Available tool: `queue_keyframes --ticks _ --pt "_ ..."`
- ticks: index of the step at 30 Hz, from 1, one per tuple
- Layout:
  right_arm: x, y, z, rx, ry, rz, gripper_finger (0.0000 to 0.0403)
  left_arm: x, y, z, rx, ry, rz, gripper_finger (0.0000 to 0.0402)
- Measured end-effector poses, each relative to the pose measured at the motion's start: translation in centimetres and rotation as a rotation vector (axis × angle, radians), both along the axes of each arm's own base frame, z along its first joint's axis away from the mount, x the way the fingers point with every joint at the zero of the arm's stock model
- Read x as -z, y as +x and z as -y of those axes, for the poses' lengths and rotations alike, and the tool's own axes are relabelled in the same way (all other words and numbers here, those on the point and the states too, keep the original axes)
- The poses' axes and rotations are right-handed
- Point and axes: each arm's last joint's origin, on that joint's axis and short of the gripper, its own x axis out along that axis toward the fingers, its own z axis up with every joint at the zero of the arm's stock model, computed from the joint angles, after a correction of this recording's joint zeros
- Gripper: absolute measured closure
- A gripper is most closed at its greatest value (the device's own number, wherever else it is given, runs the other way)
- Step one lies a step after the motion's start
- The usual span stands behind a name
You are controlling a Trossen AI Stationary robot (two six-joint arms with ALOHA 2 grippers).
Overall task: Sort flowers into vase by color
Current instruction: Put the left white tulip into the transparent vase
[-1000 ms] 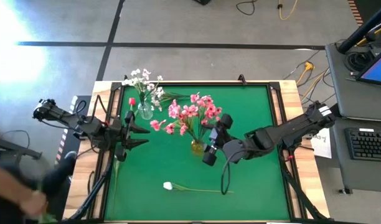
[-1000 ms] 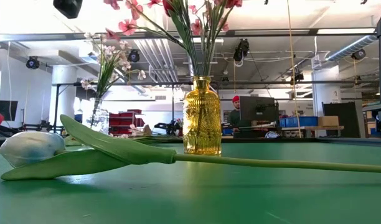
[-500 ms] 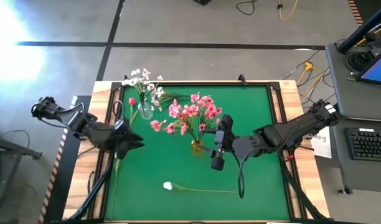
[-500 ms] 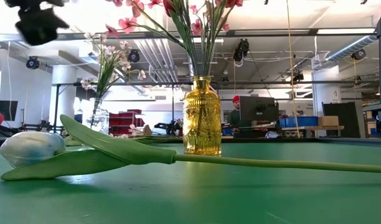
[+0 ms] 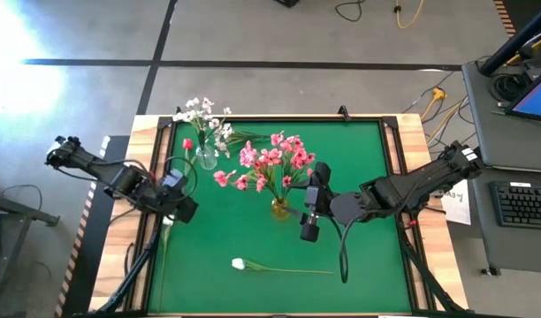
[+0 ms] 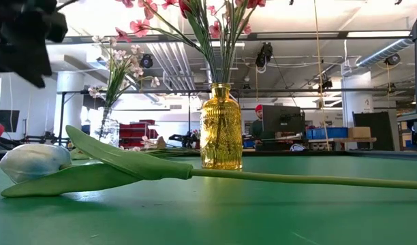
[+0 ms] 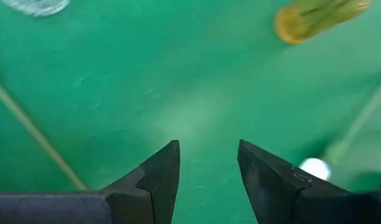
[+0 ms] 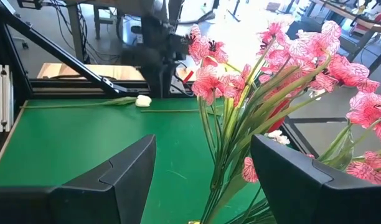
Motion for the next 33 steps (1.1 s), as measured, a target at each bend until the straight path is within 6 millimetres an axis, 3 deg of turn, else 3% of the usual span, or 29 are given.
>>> queue_keyframes --ticks 14,19,33 --pt "-0.5 -0.4 0.2 0.001 0.009 0.015 0.0148 1.8 0.4 0.2 -0.053 0.031 -0.113 0.0249" --pt "-0.6 -0.5 0.2 0.000 0.011 0.020 0.0148 2.4 0.3 0.1 -0.144 0.064 -0.176 0.0249" --pt "-0.6 -0.5 0.2 -0.008 -0.004 0.014 0.0138 4.6 2.6 0.1 -0.309 0.184 -0.279 0.0224"
